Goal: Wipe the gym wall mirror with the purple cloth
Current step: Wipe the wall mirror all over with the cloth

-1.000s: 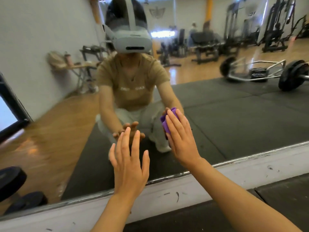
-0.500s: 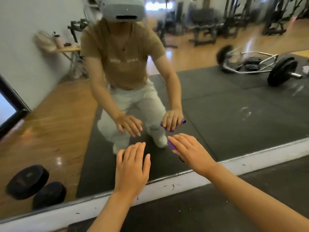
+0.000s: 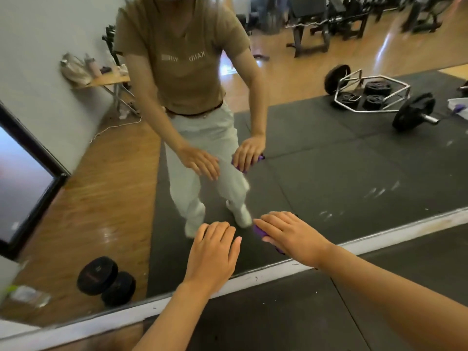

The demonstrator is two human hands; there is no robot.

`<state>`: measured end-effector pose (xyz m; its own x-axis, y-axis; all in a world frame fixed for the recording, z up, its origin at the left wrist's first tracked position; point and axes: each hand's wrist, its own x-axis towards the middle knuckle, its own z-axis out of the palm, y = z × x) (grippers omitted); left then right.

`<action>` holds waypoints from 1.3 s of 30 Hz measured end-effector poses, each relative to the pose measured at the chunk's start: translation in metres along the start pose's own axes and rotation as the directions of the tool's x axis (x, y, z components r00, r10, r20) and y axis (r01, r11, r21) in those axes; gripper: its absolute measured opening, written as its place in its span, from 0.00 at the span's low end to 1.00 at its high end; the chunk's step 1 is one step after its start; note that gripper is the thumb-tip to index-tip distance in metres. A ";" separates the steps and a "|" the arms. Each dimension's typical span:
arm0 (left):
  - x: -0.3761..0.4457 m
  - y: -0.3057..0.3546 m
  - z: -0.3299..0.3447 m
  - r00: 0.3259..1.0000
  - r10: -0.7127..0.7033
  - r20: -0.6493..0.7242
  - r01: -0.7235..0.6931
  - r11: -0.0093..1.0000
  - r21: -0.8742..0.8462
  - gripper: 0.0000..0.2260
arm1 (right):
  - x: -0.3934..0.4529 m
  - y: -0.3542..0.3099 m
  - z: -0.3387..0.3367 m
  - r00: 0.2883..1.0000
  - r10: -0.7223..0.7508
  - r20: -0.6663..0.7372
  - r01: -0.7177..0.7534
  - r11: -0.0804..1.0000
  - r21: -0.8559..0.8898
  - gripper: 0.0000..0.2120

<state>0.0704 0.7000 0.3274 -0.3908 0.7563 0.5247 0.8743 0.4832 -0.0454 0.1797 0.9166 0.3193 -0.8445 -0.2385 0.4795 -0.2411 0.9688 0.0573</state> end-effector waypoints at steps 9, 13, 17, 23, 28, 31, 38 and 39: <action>0.104 0.034 -0.112 0.998 0.029 -0.062 -0.030 0.999 -0.020 0.16 | 0.052 0.042 -0.147 0.998 -0.001 -0.061 -0.001 0.999 -0.036 0.23; 0.133 0.044 -0.147 0.987 0.095 -0.130 -0.090 0.995 0.043 0.17 | 0.061 0.052 -0.191 0.996 -0.005 -0.093 -0.004 0.996 -0.092 0.25; 0.151 0.049 -0.177 0.965 0.147 -0.216 -0.135 0.988 0.071 0.15 | 0.061 0.049 -0.226 0.990 0.032 -0.137 -0.054 0.985 -0.164 0.26; 0.168 0.060 -0.204 0.936 0.205 -0.285 -0.198 0.979 0.053 0.17 | 0.059 0.030 -0.274 0.985 0.077 -0.155 -0.110 0.971 -0.214 0.28; 0.197 0.077 -0.221 0.912 0.216 -0.350 -0.217 0.976 0.037 0.17 | 0.066 0.045 -0.312 0.962 0.151 -0.229 -0.194 0.965 -0.179 0.28; 0.222 0.086 -0.227 0.893 0.218 -0.393 -0.222 0.974 0.035 0.17 | 0.064 0.065 -0.327 0.947 0.196 -0.255 -0.237 0.961 -0.141 0.29; 0.320 0.113 -0.258 0.825 0.195 -0.531 -0.156 0.981 0.118 0.15 | 0.081 0.145 -0.389 0.943 0.169 -0.285 -0.206 0.973 -0.106 0.27; 0.334 0.119 -0.265 0.816 0.185 -0.548 -0.133 0.982 0.135 0.15 | 0.087 0.157 -0.401 0.945 0.148 -0.293 -0.188 0.976 -0.113 0.27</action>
<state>0.1201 0.8934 0.7228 0.0011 0.4646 0.8855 0.8717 0.4335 -0.2285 0.2602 1.0754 0.7211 -0.6935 -0.0626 0.7177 -0.0225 0.9976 0.0653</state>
